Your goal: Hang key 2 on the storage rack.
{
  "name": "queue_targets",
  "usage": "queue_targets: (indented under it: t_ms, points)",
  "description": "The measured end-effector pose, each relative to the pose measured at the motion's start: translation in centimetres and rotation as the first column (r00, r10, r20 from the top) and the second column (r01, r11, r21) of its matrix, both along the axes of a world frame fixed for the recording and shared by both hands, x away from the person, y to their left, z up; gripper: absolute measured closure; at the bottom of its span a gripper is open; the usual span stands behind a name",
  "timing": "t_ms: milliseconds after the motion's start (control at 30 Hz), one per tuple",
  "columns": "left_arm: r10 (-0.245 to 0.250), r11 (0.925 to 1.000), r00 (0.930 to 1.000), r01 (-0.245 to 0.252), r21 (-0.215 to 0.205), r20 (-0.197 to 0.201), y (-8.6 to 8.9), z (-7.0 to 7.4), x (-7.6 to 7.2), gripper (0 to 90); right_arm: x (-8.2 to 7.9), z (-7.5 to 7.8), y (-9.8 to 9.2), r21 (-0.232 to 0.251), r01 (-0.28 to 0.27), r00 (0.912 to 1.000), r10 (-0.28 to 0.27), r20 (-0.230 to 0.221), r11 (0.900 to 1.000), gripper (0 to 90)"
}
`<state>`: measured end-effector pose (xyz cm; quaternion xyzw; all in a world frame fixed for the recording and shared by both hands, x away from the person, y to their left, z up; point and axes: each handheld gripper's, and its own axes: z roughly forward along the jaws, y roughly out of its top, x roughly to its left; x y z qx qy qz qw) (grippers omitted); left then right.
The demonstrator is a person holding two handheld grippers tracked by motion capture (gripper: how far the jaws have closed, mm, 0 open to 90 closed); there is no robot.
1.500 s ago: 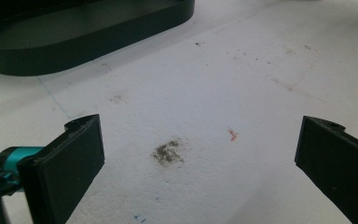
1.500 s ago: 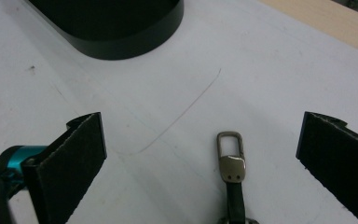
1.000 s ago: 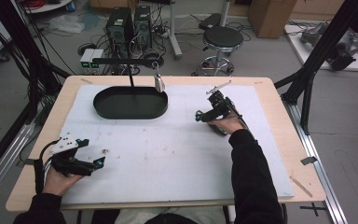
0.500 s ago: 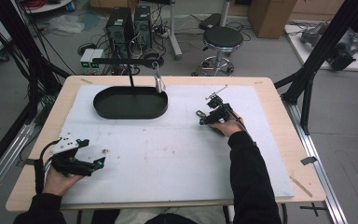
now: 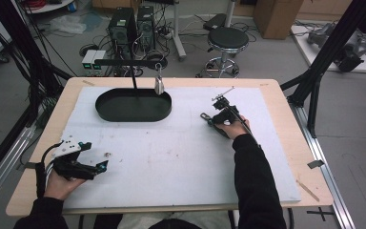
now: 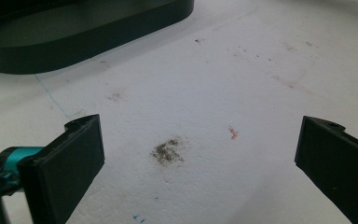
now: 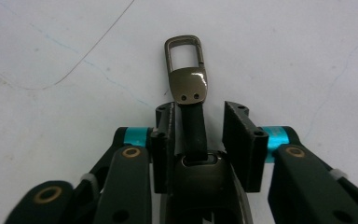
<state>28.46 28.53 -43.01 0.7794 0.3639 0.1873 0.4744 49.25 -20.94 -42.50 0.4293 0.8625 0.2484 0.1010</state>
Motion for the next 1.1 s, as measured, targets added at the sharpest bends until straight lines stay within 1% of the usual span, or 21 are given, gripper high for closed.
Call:
queue_targets:
  t_ms: [33, 67, 100, 167, 367, 467, 500, 667, 700, 733, 767, 800, 833, 867, 900, 933, 967, 1000, 1033, 1100]
  points:
    - [-0.002, 1.0000, 1.0000, 0.002, 0.001, -0.001, 0.0, 0.0, 0.0, 1.8, -0.1, 0.0, 0.1, -0.006, -0.004, 0.9999, 0.005, 0.010, 1.000, 74.1]
    - [-0.002, 1.0000, 1.0000, 0.002, 0.002, -0.002, 0.0, 0.0, 0.0, 1.8, -0.1, 0.0, 0.1, -0.006, -0.004, 0.9999, 0.005, 0.010, 1.000, 74.1]
    - [-0.005, 1.0000, 1.0000, 0.005, 0.002, -0.002, 0.0, 0.0, 0.0, 1.7, -0.1, 0.0, 0.3, -0.023, -0.025, 0.9995, 0.025, 0.018, 0.999, 80.5]
    - [-0.003, 1.0000, 1.0000, 0.003, 0.000, -0.002, 0.0, 0.0, 0.0, 1.7, -0.3, 0.0, 0.4, -0.025, -0.021, 0.9995, 0.022, 0.024, 0.999, 82.3]
    - [-0.007, 1.0000, 1.0000, 0.007, -0.004, -0.001, -0.1, 0.0, 0.2, 1.7, -0.4, 0.2, 0.2, -0.009, -0.007, 0.9995, 0.007, 0.032, 1.000, 84.4]
    - [-0.010, 0.9999, 0.9999, 0.010, -0.003, 0.000, -0.2, 0.0, 0.2, 1.7, -0.5, 0.4, 0.1, -0.002, -0.008, 0.9994, 0.009, 0.033, 1.000, 84.7]
    - [-0.013, 0.9999, 0.9999, 0.013, -0.002, -0.002, -0.2, 0.0, 0.3, 1.7, -0.6, 0.6, 0.0, 0.016, -0.009, 0.9995, 0.008, 0.031, 1.000, 84.9]
    - [-0.013, 0.9999, 0.9999, 0.013, 0.000, 0.000, -0.3, 0.1, 0.1, 1.7, -0.9, 1.0, -0.2, 0.039, -0.021, 0.9992, 0.020, 0.035, 0.999, 85.3]
    - [-0.010, 0.9999, 0.9999, 0.010, -0.003, 0.004, -0.2, 0.1, 0.0, 1.7, -1.1, 1.3, -0.3, 0.055, -0.024, 0.9990, 0.021, 0.040, 0.998, 85.4]
    - [-0.010, 0.9999, 0.9999, 0.010, -0.003, 0.004, -0.2, 0.1, 0.0, 1.7, -1.1, 1.3, -0.3, 0.055, -0.024, 0.9990, 0.021, 0.040, 0.998, 85.4]
    - [-0.006, 1.0000, 1.0000, 0.006, -0.008, 0.007, -0.1, 0.2, -0.1, 1.7, -1.3, 1.7, -0.2, 0.070, -0.028, 0.9984, 0.024, 0.050, 0.997, 85.4]
    - [-0.006, 1.0000, 1.0000, 0.006, -0.008, 0.007, -0.1, 0.2, -0.1, 1.7, -1.3, 1.7, -0.2, 0.070, -0.028, 0.9984, 0.024, 0.050, 0.997, 85.4]
    - [-0.007, 1.0000, 1.0000, 0.007, -0.007, 0.005, -0.1, 0.1, -0.1, 1.7, -1.5, 2.3, -0.2, 0.106, -0.038, 0.9976, 0.032, 0.061, 0.994, 85.4]
    - [-0.007, 1.0000, 1.0000, 0.007, -0.007, 0.005, -0.1, 0.1, -0.1, 1.7, -1.6, 2.5, -0.2, 0.119, -0.038, 0.9972, 0.030, 0.068, 0.992, 85.4]
    - [-0.007, 1.0000, 1.0000, 0.007, -0.004, 0.005, -0.2, 0.1, 0.0, 1.7, -1.7, 2.9, -0.2, 0.150, -0.038, 0.9969, 0.028, 0.074, 0.988, 85.4]
    - [-0.007, 1.0000, 1.0000, 0.007, -0.004, 0.005, -0.2, 0.1, 0.0, 1.8, -1.7, 2.9, -0.2, 0.150, -0.038, 0.9969, 0.028, 0.074, 0.988, 85.4]
    - [-0.009, 1.0000, 1.0000, 0.009, -0.003, 0.003, -0.2, 0.0, 0.1, 1.7, -1.7, 3.5, -0.2, 0.196, -0.053, 0.9951, 0.035, 0.092, 0.979, 85.4]
    - [-0.009, 1.0000, 1.0000, 0.009, -0.003, 0.003, -0.2, 0.0, 0.1, 1.7, -1.7, 3.5, -0.2, 0.196, -0.053, 0.9951, 0.035, 0.092, 0.979, 85.4]
    - [-0.008, 0.9999, 1.0000, 0.008, -0.006, 0.001, -0.3, 0.0, 0.3, 1.7, -1.8, 3.7, -0.2, 0.210, -0.057, 0.9950, 0.038, 0.092, 0.976, 85.4]
    - [-0.009, 0.9999, 1.0000, 0.009, -0.010, 0.000, -0.2, -0.1, 0.5, 1.7, -1.8, 4.5, 0.0, 0.265, -0.070, 0.9936, 0.044, 0.104, 0.962, 85.3]
